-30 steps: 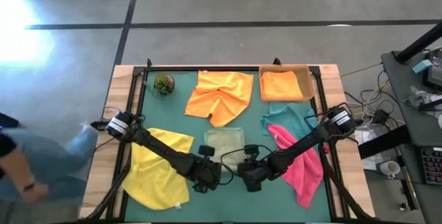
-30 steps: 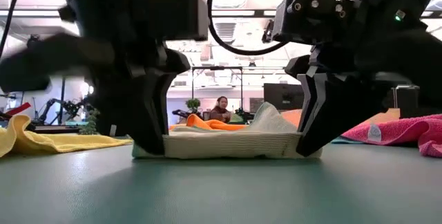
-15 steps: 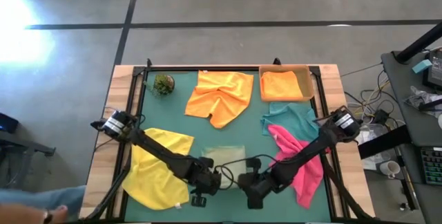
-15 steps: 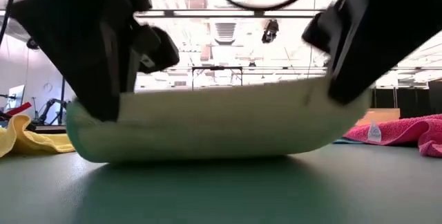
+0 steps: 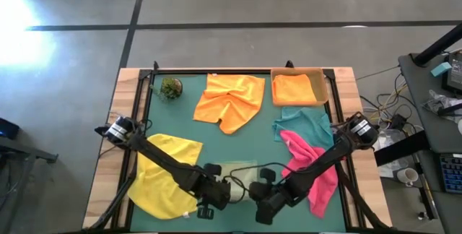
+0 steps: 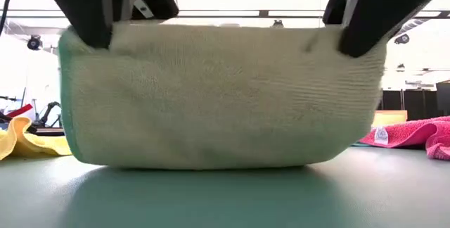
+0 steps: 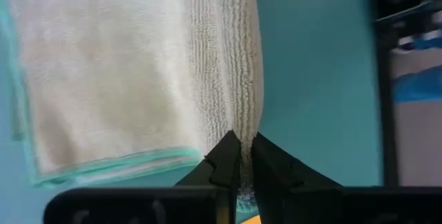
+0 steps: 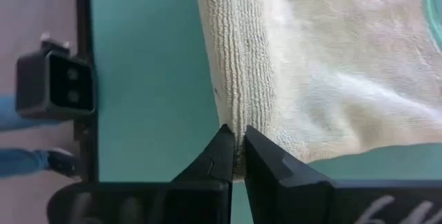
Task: Fold microfiber towels
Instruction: Fold the light green microfiber towel
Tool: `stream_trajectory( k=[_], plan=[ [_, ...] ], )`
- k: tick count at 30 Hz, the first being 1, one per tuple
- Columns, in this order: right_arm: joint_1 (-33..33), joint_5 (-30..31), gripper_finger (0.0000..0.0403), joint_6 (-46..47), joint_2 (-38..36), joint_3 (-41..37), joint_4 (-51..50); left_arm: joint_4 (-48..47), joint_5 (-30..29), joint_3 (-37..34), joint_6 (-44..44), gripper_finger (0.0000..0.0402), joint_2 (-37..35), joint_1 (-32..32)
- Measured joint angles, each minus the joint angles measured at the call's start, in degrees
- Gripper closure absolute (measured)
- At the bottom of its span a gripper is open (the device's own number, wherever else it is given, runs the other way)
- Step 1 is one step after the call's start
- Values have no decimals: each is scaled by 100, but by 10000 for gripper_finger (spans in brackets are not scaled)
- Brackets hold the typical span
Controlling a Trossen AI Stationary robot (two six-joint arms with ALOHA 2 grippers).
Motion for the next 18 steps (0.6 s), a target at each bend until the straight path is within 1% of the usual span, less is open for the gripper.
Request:
stream_trajectory(
  k=[9, 11, 18],
  plan=[
    [-445, 39, 391, 372, -30, 28, -944, -328, -235, -52, 11, 387, -8, 428],
    [-552, 39, 391, 313, -39, 46, -1039, -460, -341, -52, 17, 387, -8, 540],
    [-916, 20, 391, 151, -89, 91, -1225, -950, -391, -67, 119, 387, -10, 889]
  ],
)
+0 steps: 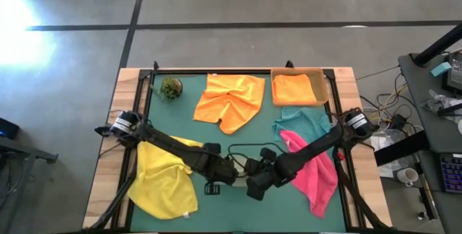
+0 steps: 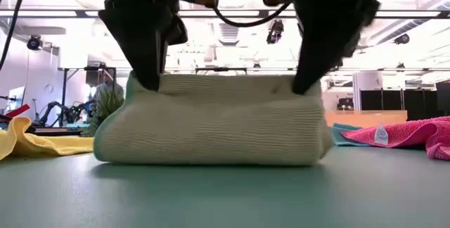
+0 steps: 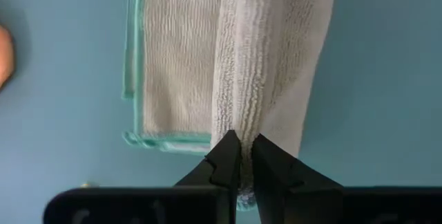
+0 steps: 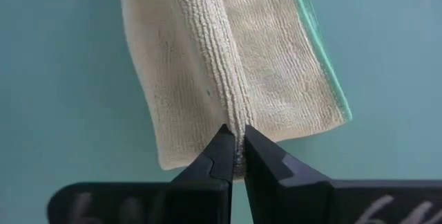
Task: Fold microfiber towels
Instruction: Fold the light green microfiber towel
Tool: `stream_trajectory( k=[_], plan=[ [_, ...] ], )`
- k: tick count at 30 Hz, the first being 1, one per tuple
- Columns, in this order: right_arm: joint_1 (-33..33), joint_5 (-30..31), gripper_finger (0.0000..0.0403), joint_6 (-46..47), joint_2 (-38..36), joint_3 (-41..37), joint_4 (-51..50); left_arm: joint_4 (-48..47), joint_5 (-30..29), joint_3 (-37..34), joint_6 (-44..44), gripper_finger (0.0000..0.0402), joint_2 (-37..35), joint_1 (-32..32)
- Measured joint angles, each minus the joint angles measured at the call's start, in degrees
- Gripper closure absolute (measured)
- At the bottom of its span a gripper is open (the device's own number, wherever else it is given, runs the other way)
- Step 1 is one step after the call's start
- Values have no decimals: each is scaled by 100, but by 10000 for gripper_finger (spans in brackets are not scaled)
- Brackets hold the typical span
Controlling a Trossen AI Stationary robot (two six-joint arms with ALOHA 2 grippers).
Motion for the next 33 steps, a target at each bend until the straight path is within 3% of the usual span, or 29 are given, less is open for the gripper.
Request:
stream_trajectory(
  k=[5, 10, 14, 19, 22, 29, 33],
  plan=[
    [-143, 149, 391, -319, -78, 319, -422, -143, -36, -6, 41, 387, -57, 94],
    [-537, 238, 391, -673, -60, 417, -770, -234, -570, -82, 40, 387, -59, 302],
    [-857, 233, 391, -672, -51, 317, -783, -266, -678, -171, 2, 387, -57, 551],
    [-1002, -147, 391, -716, -58, 307, -683, -364, -656, -184, 37, 387, -92, 641],
    [-900, -252, 391, -786, -60, 317, -578, -363, -272, -183, 28, 387, -184, 598],
    [-494, -842, 391, -1194, -55, 318, -66, -104, 1264, -120, -5, 387, -440, 278],
    [-362, -946, 391, -1274, -39, 299, 85, 419, 1610, -196, -14, 387, -410, 130]
  ],
)
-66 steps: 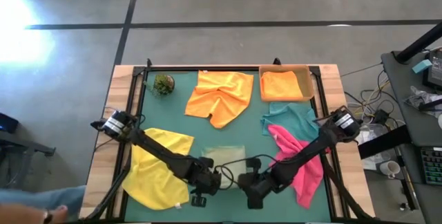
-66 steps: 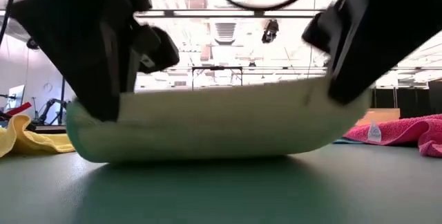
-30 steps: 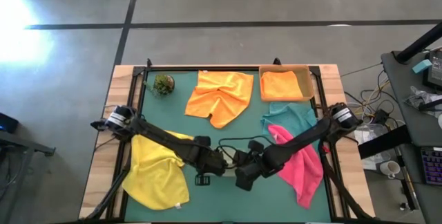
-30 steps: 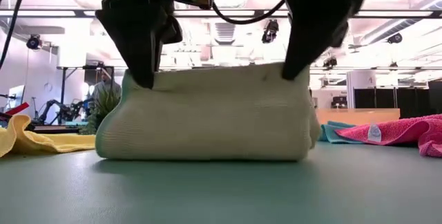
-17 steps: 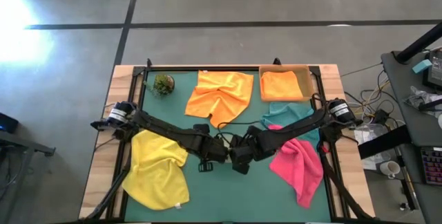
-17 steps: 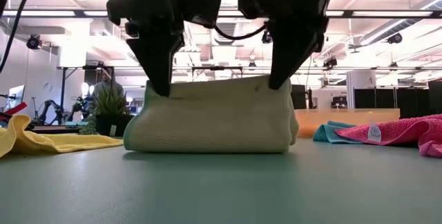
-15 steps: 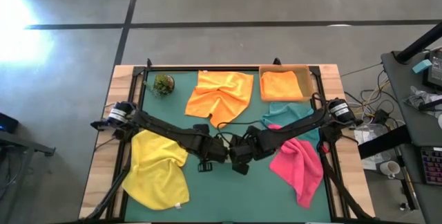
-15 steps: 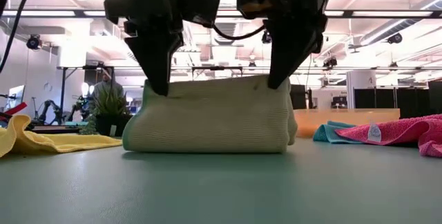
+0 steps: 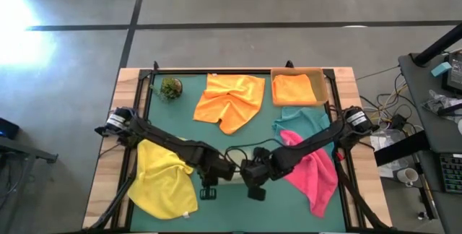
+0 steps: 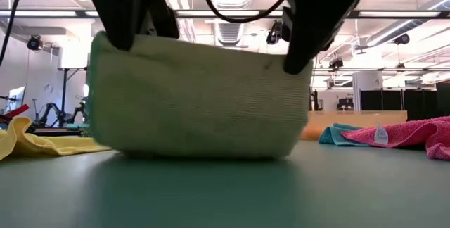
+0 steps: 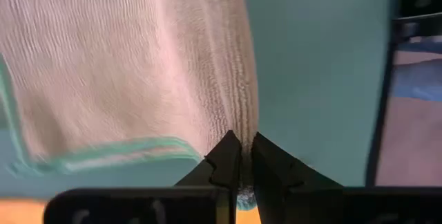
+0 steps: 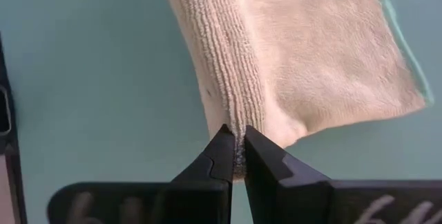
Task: Fold microfiber towels
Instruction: Fold the light green microfiber towel
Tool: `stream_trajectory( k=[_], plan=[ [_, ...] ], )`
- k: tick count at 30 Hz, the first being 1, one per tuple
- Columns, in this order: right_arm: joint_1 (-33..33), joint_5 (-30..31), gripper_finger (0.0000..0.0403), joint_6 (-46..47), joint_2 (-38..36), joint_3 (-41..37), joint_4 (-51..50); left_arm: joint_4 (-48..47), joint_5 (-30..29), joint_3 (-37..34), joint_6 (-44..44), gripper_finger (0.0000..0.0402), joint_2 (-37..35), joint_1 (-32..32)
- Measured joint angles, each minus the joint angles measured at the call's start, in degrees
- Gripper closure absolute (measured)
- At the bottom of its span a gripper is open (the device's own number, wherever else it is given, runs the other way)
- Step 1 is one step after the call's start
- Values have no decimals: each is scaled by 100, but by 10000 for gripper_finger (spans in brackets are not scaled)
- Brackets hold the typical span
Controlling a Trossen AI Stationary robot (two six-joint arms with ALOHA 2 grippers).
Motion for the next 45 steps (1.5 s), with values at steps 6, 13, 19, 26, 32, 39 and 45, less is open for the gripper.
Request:
stream_trajectory(
  k=[6, 13, 19, 26, 32, 39, 45],
  plan=[
    [41, -29, 390, -14, 202, -13, 95, 101, 48, -7, -283, 387, 283, -47],
    [274, -157, 384, -101, 259, -13, 411, 195, 170, -7, -296, 387, 392, -195],
    [369, -323, 327, -44, 222, -13, 454, 331, 205, -8, -292, 385, 394, -243],
    [403, -511, 263, -110, -14, -13, 215, 362, 201, -9, -294, 373, 399, -250],
    [296, 361, 263, -700, -105, -172, 363, 361, 223, -9, -294, 373, 403, -306],
    [38, 273, 325, -688, -114, -1033, 1717, 337, 236, -9, -294, 373, 412, -381],
    [22, 47, 389, -654, -114, -1452, 2451, 365, 236, -9, -250, 373, 412, -383]
  ],
)
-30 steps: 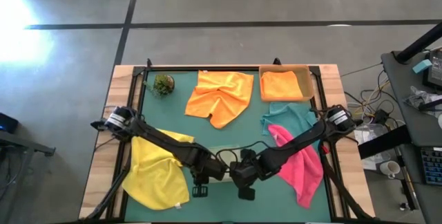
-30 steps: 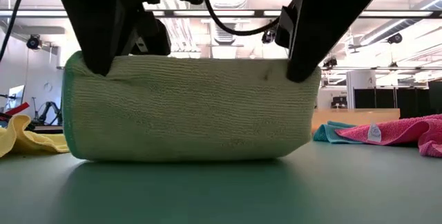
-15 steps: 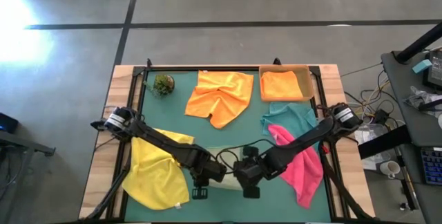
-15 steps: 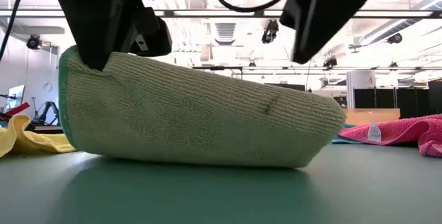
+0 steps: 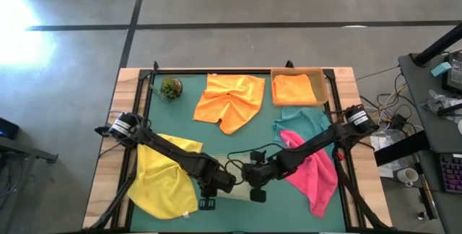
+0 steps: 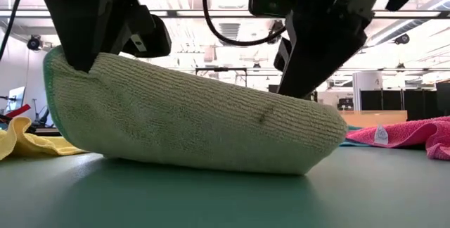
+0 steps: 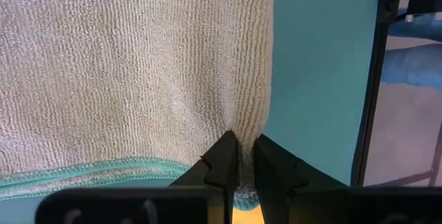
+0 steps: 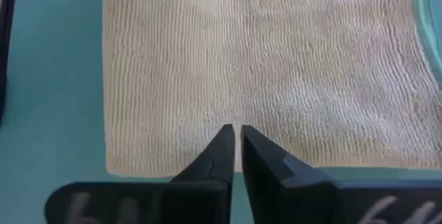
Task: Fold microfiber towels
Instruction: Fold the light green microfiber towel
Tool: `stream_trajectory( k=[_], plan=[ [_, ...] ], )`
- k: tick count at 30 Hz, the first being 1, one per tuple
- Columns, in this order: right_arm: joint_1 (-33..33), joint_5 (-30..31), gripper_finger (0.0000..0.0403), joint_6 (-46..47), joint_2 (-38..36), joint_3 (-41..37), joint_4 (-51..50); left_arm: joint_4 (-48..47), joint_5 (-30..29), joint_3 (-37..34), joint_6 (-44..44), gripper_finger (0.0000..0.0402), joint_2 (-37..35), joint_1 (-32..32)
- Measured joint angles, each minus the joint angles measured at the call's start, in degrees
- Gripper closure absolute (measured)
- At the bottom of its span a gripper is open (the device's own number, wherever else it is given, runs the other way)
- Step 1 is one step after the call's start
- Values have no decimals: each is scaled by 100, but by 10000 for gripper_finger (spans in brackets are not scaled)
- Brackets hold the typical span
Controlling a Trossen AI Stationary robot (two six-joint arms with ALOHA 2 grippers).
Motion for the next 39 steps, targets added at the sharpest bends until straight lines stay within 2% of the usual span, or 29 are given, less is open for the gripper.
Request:
stream_trajectory(
  k=[6, 16, 27, 33, 39],
  plan=[
    [-122, -33, 394, 280, 38, -517, 696, 139, 0, 0, 10, 373, 0, 0],
    [-174, -748, 394, 1045, 378, -905, 1034, 101, -379, 22, 16, 373, -138, 0],
    [-158, -790, 394, 731, 121, -657, 906, 89, -487, 24, 15, 373, -435, 0],
    [-229, -336, 394, 640, 67, -671, 906, 90, -485, 24, 12, 373, -446, 0],
    [-362, -379, 394, 650, 348, -670, 1564, 100, -570, 24, 12, 373, -446, -2]
  ],
)
